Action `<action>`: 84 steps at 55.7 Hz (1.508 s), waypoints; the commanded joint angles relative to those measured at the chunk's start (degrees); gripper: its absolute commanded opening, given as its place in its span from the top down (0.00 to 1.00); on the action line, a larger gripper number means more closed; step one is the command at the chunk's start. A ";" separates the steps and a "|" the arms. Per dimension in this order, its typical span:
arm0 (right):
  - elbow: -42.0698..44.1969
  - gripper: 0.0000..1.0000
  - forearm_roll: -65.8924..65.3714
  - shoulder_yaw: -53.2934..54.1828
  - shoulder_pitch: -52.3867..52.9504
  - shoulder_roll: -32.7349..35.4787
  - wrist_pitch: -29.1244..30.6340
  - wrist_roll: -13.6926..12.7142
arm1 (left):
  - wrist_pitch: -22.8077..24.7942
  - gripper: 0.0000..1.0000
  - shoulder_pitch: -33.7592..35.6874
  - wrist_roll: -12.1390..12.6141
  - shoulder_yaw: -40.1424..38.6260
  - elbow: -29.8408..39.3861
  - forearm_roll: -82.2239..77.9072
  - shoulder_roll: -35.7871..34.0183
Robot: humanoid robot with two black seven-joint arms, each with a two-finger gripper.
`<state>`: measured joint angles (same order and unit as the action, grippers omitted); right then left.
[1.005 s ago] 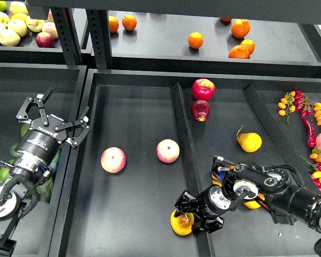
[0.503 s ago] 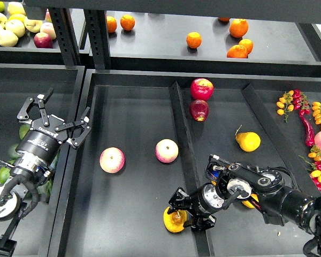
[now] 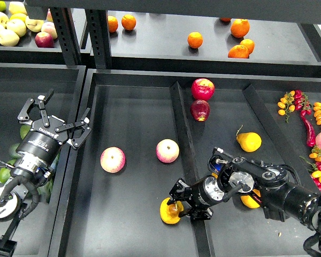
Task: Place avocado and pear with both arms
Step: 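Carry the orange pear with the right gripper toward the other pears, then open the right gripper to set the pear among the pears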
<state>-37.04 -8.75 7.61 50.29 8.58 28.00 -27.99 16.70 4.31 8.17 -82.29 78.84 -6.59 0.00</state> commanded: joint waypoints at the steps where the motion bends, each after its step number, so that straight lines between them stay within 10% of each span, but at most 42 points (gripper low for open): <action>1: -1.45 0.81 1.18 -0.05 0.86 1.26 0.00 -0.01 | 0.00 0.00 0.00 0.00 0.02 0.08 0.00 0.00; 32: -7.34 0.81 15.95 -13.94 7.20 21.13 0.00 -0.01 | 0.00 0.00 0.00 0.00 0.37 0.00 0.00 0.00; 84: 2.06 0.68 13.93 -15.35 -1.51 13.13 0.00 -0.01 | 0.00 0.00 0.00 0.00 0.46 0.00 0.00 0.00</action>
<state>-34.93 5.31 -7.73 48.45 21.49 28.00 -28.00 16.70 4.30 8.17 -81.82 78.85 -6.59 0.00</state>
